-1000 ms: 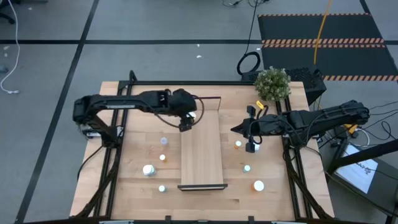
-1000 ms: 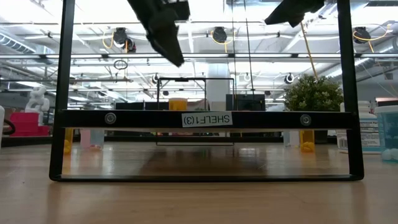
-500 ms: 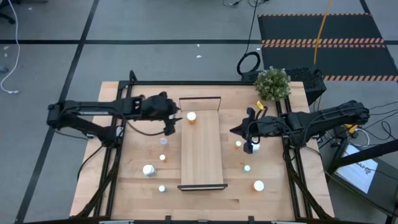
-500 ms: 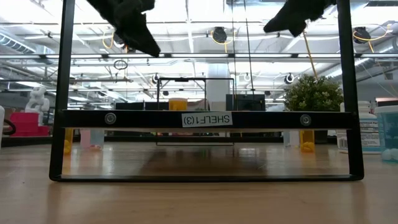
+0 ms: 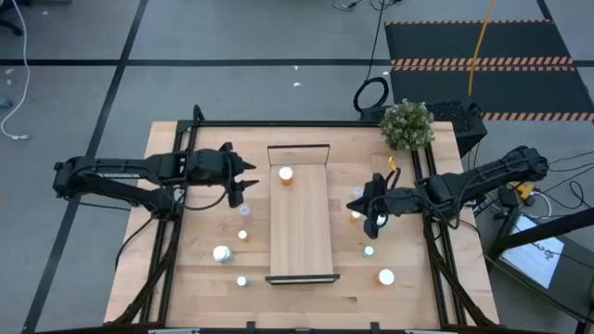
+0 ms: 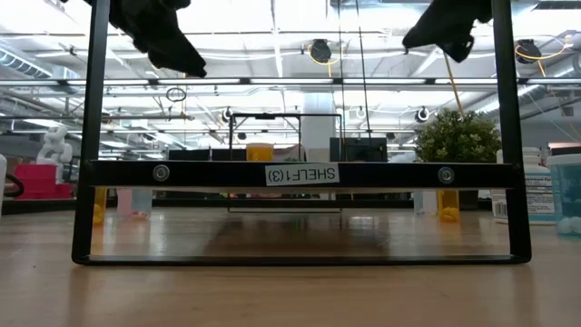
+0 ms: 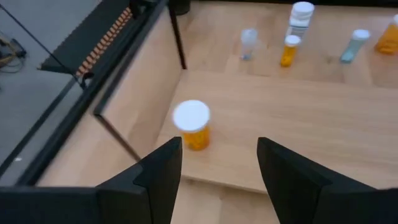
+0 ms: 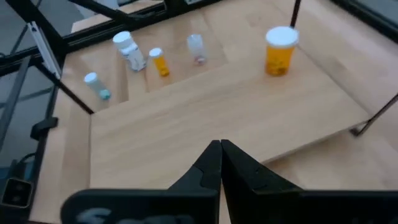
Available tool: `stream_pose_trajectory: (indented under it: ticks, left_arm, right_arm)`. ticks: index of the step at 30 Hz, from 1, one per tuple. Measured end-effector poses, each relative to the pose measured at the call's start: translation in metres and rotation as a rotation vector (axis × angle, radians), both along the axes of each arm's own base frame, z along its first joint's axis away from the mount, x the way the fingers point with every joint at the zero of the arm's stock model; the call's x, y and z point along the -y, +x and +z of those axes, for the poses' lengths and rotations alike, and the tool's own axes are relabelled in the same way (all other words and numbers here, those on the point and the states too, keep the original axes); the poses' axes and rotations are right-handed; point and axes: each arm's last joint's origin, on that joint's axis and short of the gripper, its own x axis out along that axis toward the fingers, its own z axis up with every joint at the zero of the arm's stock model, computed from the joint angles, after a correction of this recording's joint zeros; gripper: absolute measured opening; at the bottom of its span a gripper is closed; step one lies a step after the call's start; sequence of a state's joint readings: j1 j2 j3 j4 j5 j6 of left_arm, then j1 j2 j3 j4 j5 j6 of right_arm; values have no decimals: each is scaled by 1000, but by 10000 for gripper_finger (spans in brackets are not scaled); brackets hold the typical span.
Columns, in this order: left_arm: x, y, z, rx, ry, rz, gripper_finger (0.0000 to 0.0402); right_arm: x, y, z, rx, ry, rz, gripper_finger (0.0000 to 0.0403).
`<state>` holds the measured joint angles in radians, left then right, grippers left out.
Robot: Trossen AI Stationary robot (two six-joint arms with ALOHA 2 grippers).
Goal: Pick and place medicine bottles onto shelf by color
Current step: Put the big orange medicine bottle on the shelf
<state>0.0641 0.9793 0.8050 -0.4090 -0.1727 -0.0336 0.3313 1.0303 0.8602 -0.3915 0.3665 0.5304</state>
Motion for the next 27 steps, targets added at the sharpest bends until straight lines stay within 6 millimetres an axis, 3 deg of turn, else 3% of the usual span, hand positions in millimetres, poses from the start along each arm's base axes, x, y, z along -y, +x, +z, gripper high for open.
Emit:
stream_pose_trajectory:
  ticks: [7, 19, 27]
  left_arm:
    - [16, -1, -17, -38, -73, -34, 209]
    - [44, -3, -23, -32, -140, -115, 209]
    - [59, -6, -23, -17, -167, -97, 209]
  right_arm:
    - [-33, 3, -4, -107, 22, 12, 0]
    - [-100, 21, 3, -309, 102, -27, 0]
    - [-138, 9, 2, -357, 225, -20, 17]
